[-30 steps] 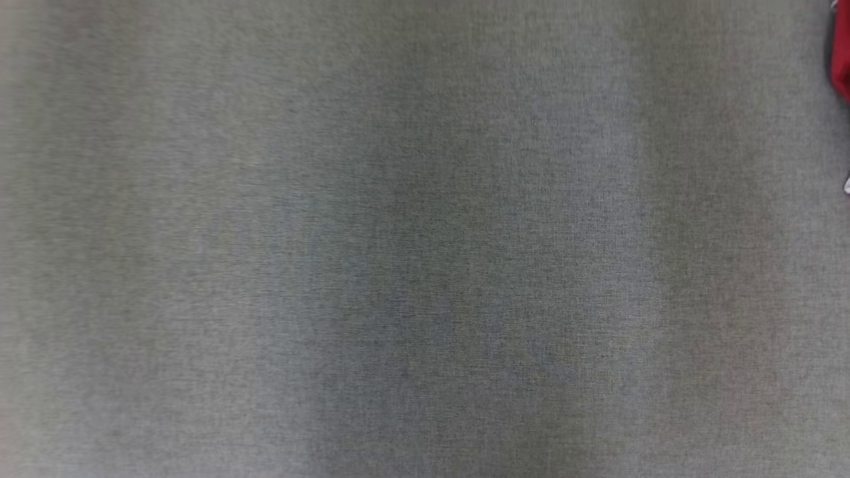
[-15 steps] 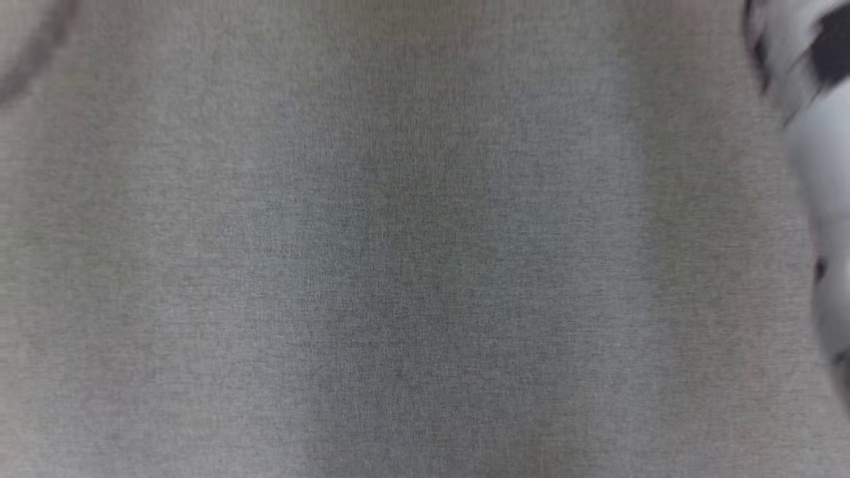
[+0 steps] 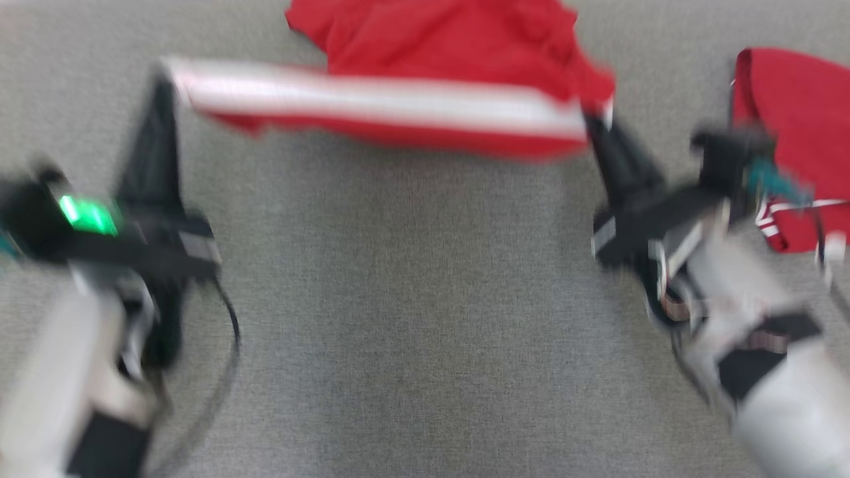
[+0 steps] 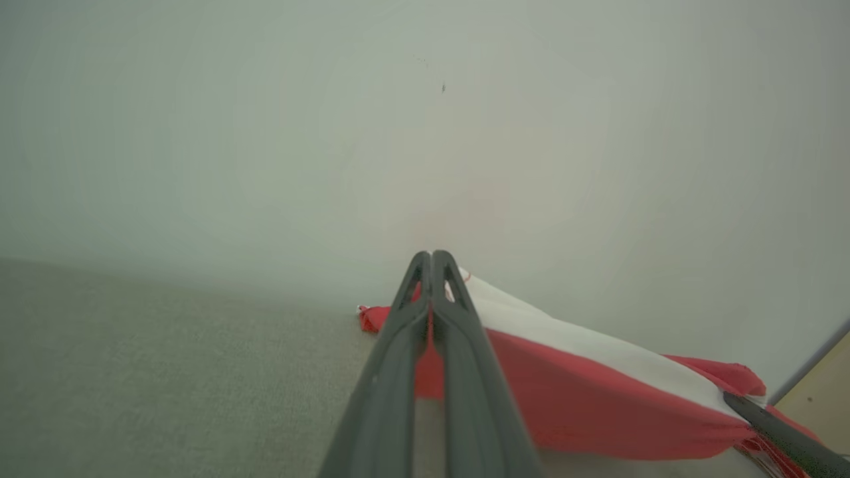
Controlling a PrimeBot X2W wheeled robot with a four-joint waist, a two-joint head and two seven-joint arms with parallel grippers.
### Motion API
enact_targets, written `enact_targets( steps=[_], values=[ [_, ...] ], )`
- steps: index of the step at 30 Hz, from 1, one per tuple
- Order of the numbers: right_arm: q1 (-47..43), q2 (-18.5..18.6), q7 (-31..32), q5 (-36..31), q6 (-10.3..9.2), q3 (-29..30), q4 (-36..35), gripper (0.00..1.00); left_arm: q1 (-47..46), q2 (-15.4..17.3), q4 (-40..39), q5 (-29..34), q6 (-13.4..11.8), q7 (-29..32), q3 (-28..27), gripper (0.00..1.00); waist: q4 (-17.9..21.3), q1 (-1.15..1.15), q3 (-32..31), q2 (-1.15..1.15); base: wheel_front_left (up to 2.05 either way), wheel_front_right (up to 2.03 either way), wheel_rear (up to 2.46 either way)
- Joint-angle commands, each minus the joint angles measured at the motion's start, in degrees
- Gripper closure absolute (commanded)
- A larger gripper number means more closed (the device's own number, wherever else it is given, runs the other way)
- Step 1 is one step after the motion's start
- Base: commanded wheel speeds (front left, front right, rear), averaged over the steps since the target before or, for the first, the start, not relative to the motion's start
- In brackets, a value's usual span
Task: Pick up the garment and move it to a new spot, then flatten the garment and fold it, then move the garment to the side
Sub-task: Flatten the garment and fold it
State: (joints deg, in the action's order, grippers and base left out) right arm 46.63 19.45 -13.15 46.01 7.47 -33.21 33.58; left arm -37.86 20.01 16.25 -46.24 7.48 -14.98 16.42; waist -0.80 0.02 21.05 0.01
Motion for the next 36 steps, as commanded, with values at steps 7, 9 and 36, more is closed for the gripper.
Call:
enact_targets(
  steps=[7, 9, 36],
  values=[
    [-18.9, 4.4, -1.3, 0.1, 0.01, -0.3, -8.5, 1.0, 19.8, -4.6, -4.0, 3.4, -0.1, -0.2, -2.5, 1.0, -1.4, -0.02, -5.8, -0.01, 0.0, 0.0, 0.0],
    [-21.0, 4.7, -1.5, 0.0, 0.01, 0.4, -9.2, 1.0, 21.5, -5.0, -4.2, 3.9, -0.1, -0.2, -2.6, 1.0, -1.5, -0.02, -6.2, -0.01, 0.0, 0.0, 0.0],
    [-53.9, -0.5, 5.9, -9.2, -0.08, 14.2, -34.0, 1.0, 37.2, -8.4, -8.7, 13.0, -0.1, -0.3, -10.5, 1.0, -1.1, -0.02, -11.0, -0.01, 0.0, 0.0, 0.0]
  ],
)
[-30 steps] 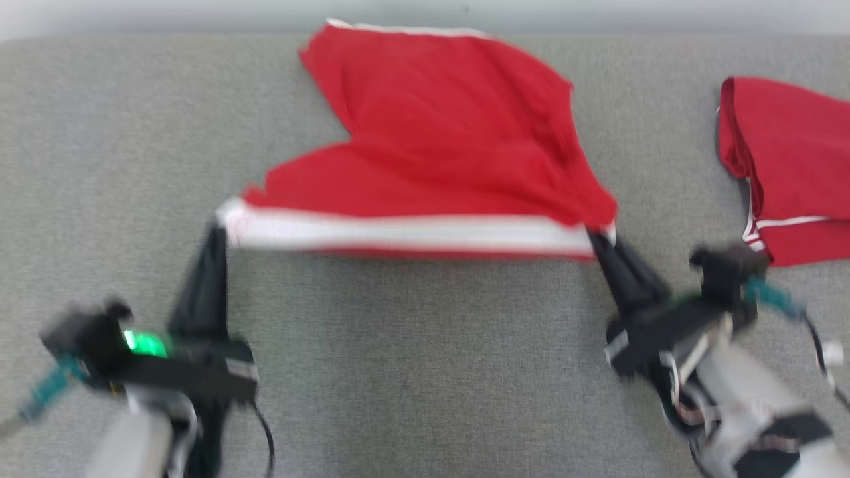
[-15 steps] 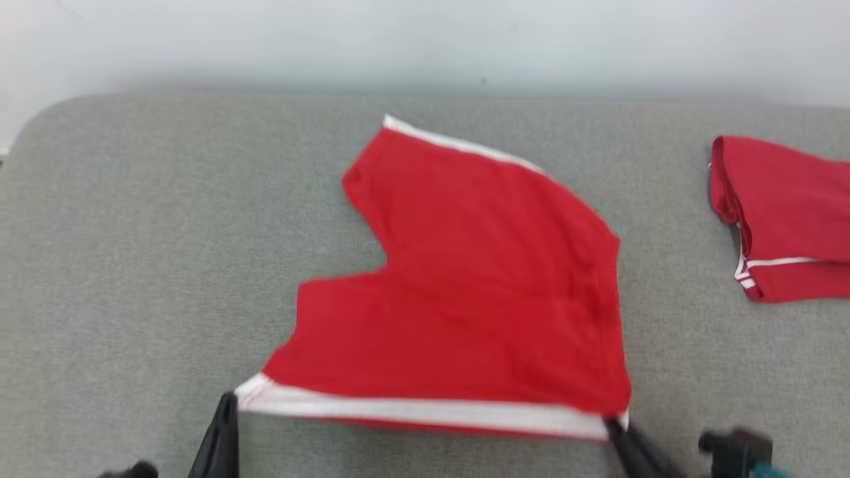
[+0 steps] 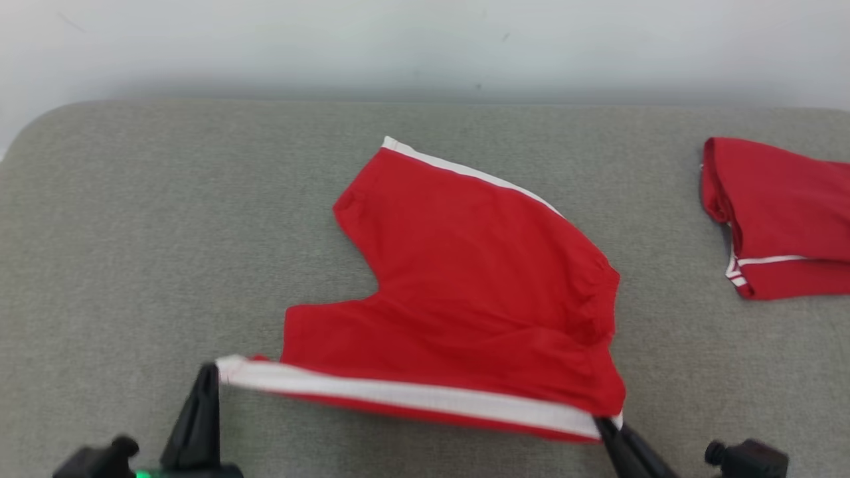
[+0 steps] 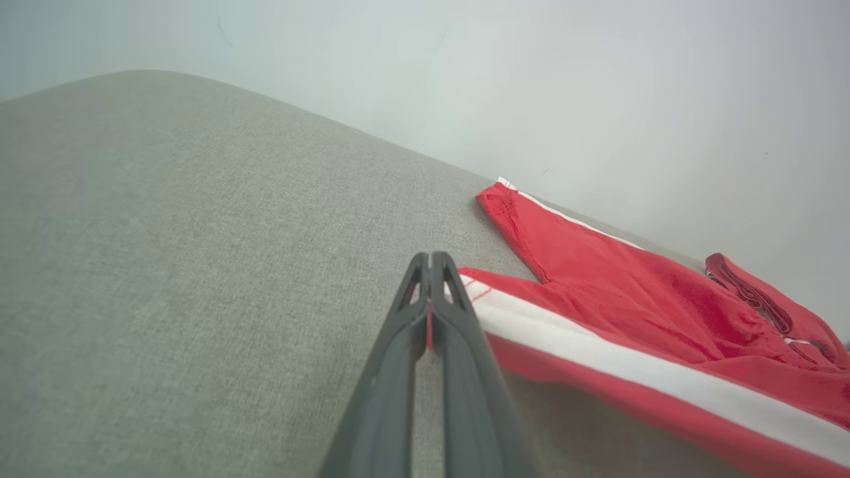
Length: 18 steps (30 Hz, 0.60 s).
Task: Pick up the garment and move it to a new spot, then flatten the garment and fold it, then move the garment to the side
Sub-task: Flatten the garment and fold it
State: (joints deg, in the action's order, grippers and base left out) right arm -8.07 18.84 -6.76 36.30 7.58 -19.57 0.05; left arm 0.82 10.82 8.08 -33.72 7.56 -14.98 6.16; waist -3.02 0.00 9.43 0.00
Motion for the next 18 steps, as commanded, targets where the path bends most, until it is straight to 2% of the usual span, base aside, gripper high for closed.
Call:
enact_targets(
  steps=[1, 8, 14, 18],
  values=[
    [1.3, 0.0, -0.7, 0.7, -0.19, 0.9, -1.5, 1.0, -2.6, 1.4, -0.7, 0.4, -0.2, -0.3, 0.3, 1.0, 1.5, 0.0, 0.8, 0.0, 0.0, 0.0, 0.0],
    [8.8, -1.9, 1.1, 2.7, -0.18, 1.8, -2.3, 1.0, -16.4, 7.9, -0.2, -1.9, -0.2, 1.7, 5.1, 1.0, 5.5, 0.0, 3.2, 0.0, 0.0, 0.0, 0.0],
    [19.0, -5.3, 4.3, 3.5, -0.18, 3.0, 3.7, 1.0, -31.5, 13.0, 6.4, -4.5, -0.2, 6.6, 10.0, 1.0, 9.5, 0.0, 7.8, 0.0, 0.0, 0.0, 0.0],
    [24.4, -8.0, 5.5, 4.4, -0.18, 3.9, 7.5, 1.0, -38.5, 14.2, 10.9, -5.7, -0.2, 8.2, 11.6, 1.0, 11.2, 0.0, 10.1, 0.0, 0.0, 0.0, 0.0]
  ],
)
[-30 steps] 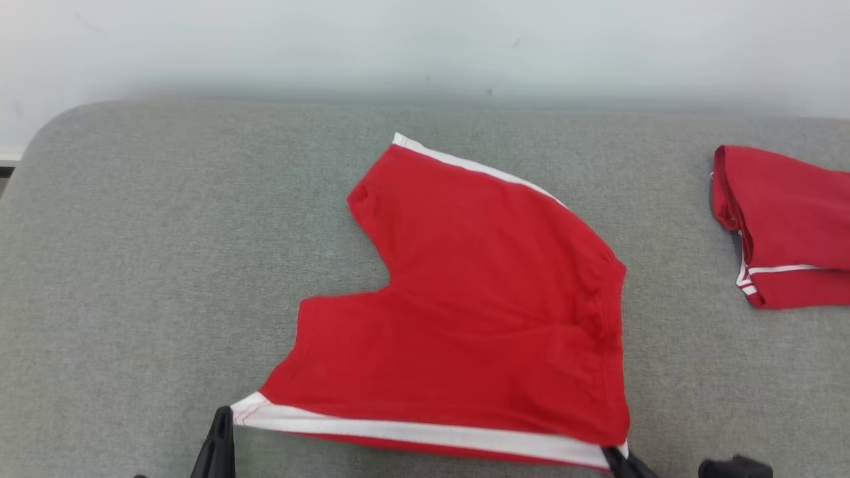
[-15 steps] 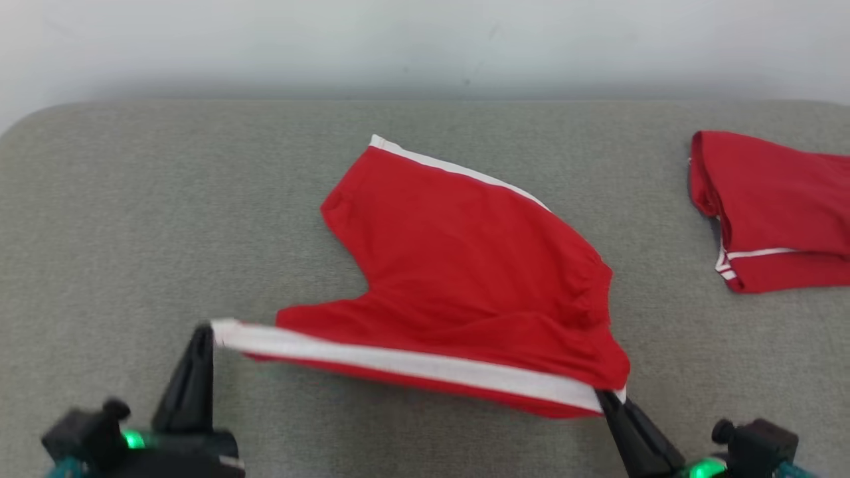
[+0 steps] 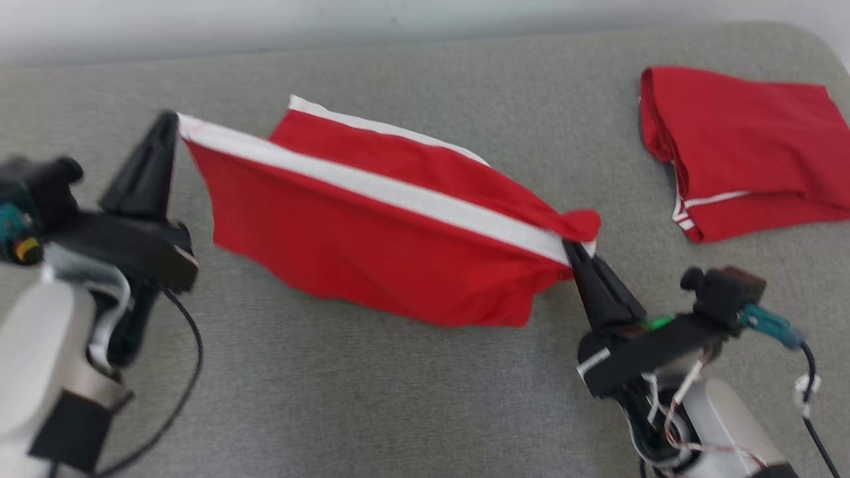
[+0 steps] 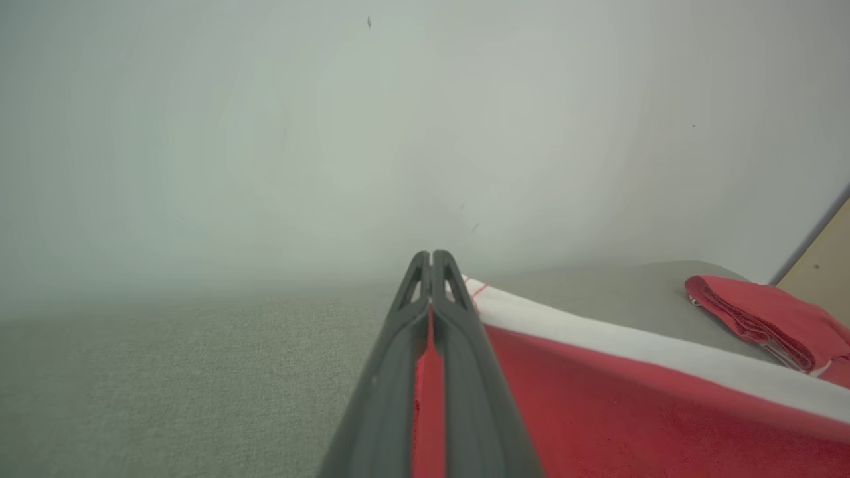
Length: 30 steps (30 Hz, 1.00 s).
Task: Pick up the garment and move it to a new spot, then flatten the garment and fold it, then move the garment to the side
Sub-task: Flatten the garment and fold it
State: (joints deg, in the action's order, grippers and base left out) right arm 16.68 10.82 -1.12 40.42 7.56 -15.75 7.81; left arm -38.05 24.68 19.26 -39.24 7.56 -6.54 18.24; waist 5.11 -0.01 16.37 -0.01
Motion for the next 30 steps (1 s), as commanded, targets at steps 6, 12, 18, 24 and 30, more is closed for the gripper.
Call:
enact_targets(
  steps=[6, 12, 18, 24, 30],
  values=[
    [7.9, -2.9, 0.0, -1.0, -0.17, -0.5, 6.5, 1.0, -10.2, 2.8, 9.4, -1.5, -0.2, 1.7, 3.0, 1.0, 5.9, 0.01, 6.9, 0.01, 0.0, 0.0, 0.0],
    [13.4, -4.8, -1.2, -1.8, -0.17, -1.2, 12.1, 1.0, -17.4, 3.2, 16.9, -2.5, -0.2, 1.6, 8.0, 1.0, 7.3, 0.01, 9.5, 0.01, 0.0, 0.0, 0.0],
    [17.3, -5.8, -2.5, -1.8, -0.17, -2.5, 15.8, 1.0, -23.6, 2.6, 23.0, -3.5, -0.2, 0.4, 13.7, 1.0, 8.4, 0.01, 11.3, 0.01, 0.0, 0.0, 0.0],
    [19.1, -6.5, -3.3, -1.8, -0.17, -4.2, 18.1, 1.0, -26.8, 2.5, 27.5, -5.2, -0.2, -1.0, 17.7, 1.0, 9.4, 0.01, 11.8, 0.01, 0.0, 0.0, 0.0],
    [19.2, -6.2, -5.2, -1.6, -0.16, -5.6, 18.8, 0.0, -26.5, 1.8, 30.3, -7.0, -0.2, -4.4, 20.9, 0.0, 9.4, 0.01, 10.2, 0.01, 0.0, 0.0, 0.0]
  ],
)
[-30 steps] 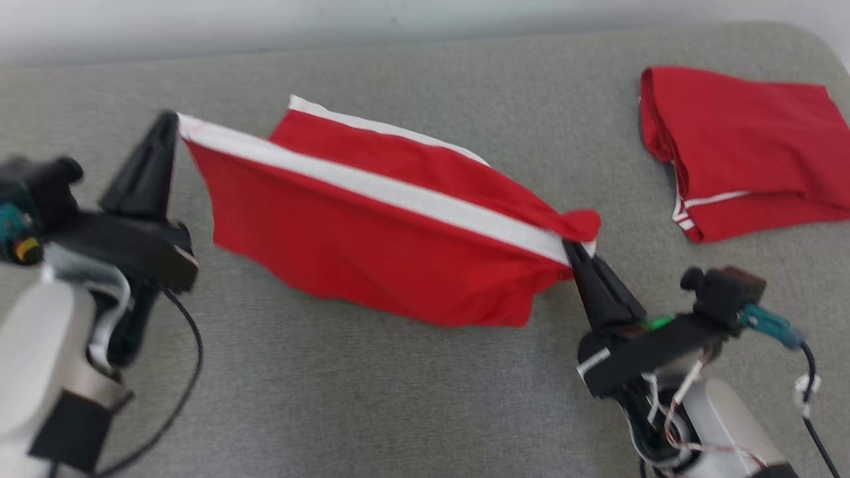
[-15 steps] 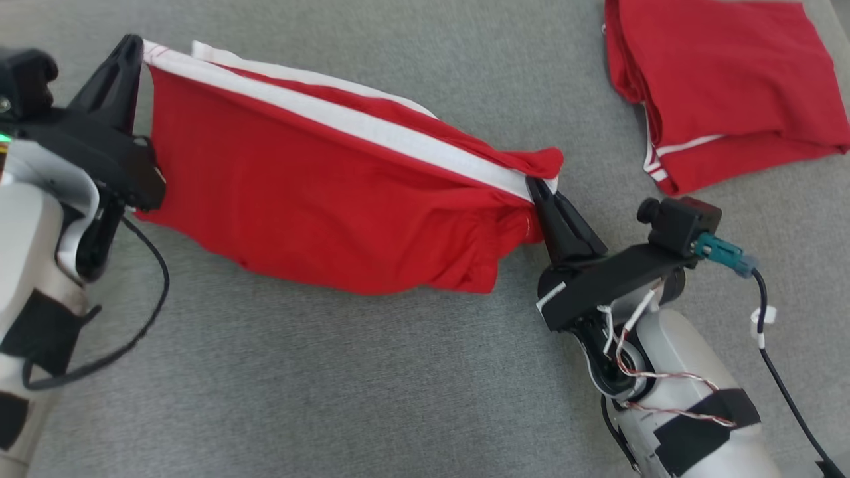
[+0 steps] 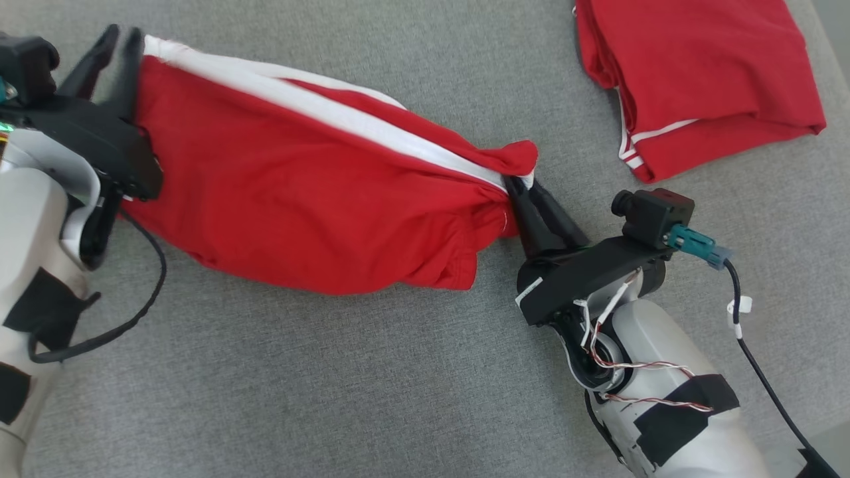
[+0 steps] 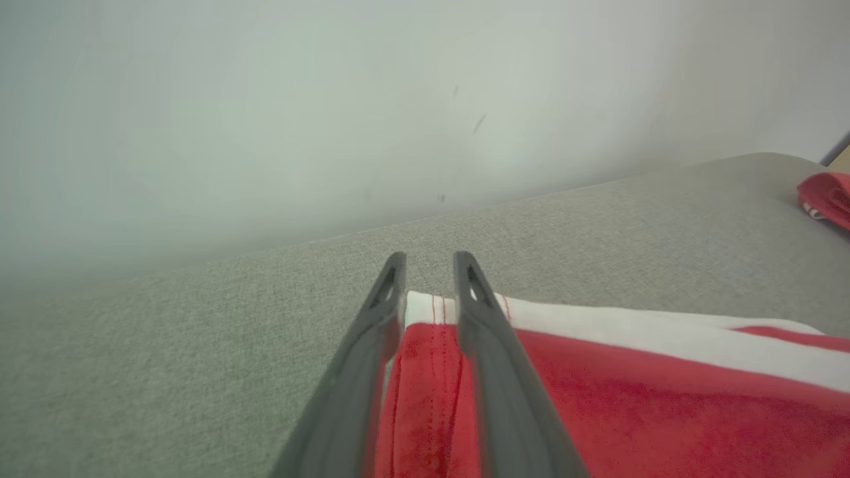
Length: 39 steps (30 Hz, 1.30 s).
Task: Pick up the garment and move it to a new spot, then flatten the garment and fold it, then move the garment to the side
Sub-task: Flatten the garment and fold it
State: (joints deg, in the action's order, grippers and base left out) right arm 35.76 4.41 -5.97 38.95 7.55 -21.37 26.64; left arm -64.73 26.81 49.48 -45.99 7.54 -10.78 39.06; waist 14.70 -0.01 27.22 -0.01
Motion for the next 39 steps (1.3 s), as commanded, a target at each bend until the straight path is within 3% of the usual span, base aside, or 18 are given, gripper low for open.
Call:
enact_targets(
  steps=[1, 11, 17, 22, 29, 39],
  values=[
    [-0.3, 0.7, -0.8, -0.2, -0.15, 0.1, 0.0, 0.0, 0.6, -0.5, 0.2, -0.7, -0.1, -0.9, 0.5, 0.0, -0.4, 0.01, -1.1, 0.01, 0.0, 0.0, 0.0],
    [-6.2, 4.8, -7.4, -3.1, -0.15, 1.2, -3.7, 0.0, 4.8, 0.6, -2.5, -4.7, -0.1, -4.4, 0.6, 0.0, -2.5, 0.01, -6.7, 0.01, 0.0, 0.0, 0.0],
    [-12.0, 4.7, -9.2, -9.4, -0.15, 4.7, -8.3, 0.0, 11.4, 1.7, -9.2, 0.6, -0.4, -4.4, -8.8, 0.0, -2.8, 0.01, -8.9, 0.01, 0.0, 0.0, 0.0],
    [-18.4, 1.2, -9.2, -13.6, -0.15, 10.7, -14.2, 0.0, 18.1, -0.1, -12.1, 4.9, -0.8, -4.4, -14.3, 0.0, -3.0, 0.01, -10.1, 0.01, 0.0, 0.0, 0.0],
    [-26.8, -1.4, -9.1, -18.8, -0.15, 18.1, -25.0, 0.0, 22.2, -2.9, -10.3, 9.7, -0.6, -4.4, -16.1, 0.0, -2.9, 0.01, -9.8, 0.01, 0.0, 0.0, 0.0],
    [-29.8, -1.6, -9.1, -14.9, -0.15, 15.5, -26.6, 0.0, 21.4, -5.0, -1.9, 11.3, -0.2, -4.4, -16.9, 0.0, -0.3, 0.01, -8.2, 0.01, 0.0, 0.0, 0.0]
  ],
)
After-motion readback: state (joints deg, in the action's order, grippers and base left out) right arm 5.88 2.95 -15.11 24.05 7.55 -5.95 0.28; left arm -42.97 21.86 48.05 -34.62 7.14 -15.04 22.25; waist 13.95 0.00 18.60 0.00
